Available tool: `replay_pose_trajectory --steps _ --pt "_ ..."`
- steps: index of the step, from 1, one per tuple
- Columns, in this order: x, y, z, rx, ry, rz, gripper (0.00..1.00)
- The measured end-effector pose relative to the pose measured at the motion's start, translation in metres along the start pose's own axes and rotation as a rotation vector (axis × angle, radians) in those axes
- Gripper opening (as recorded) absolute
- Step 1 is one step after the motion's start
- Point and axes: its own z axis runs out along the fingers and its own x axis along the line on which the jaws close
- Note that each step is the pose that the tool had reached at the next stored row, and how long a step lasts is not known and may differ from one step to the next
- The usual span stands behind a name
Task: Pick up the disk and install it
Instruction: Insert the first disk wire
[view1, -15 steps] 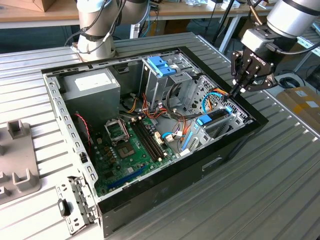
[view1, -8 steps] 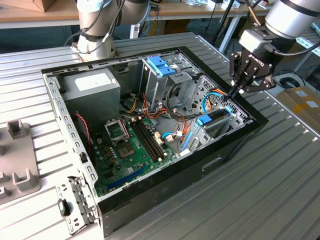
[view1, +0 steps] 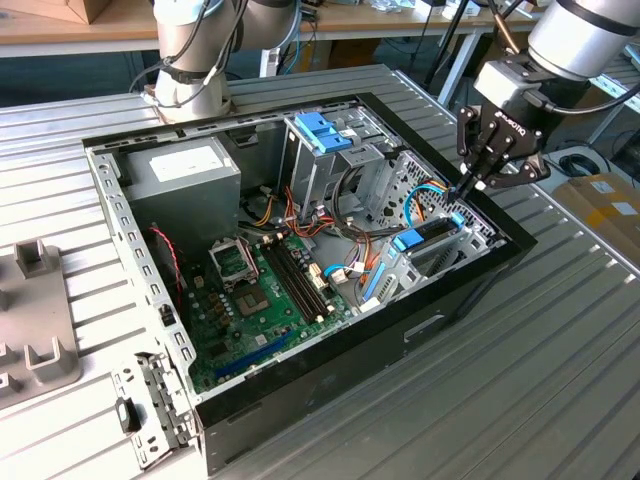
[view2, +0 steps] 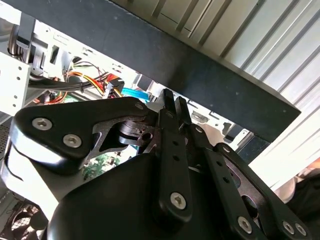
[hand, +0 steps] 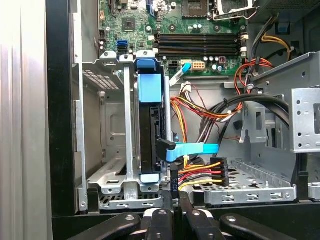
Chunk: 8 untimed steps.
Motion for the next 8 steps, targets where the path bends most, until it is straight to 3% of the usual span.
replay_pose_trajectory --steps 8 --pt "0.0028 0.0017 0.0008 0.0005 0.0 0.012 0.16"
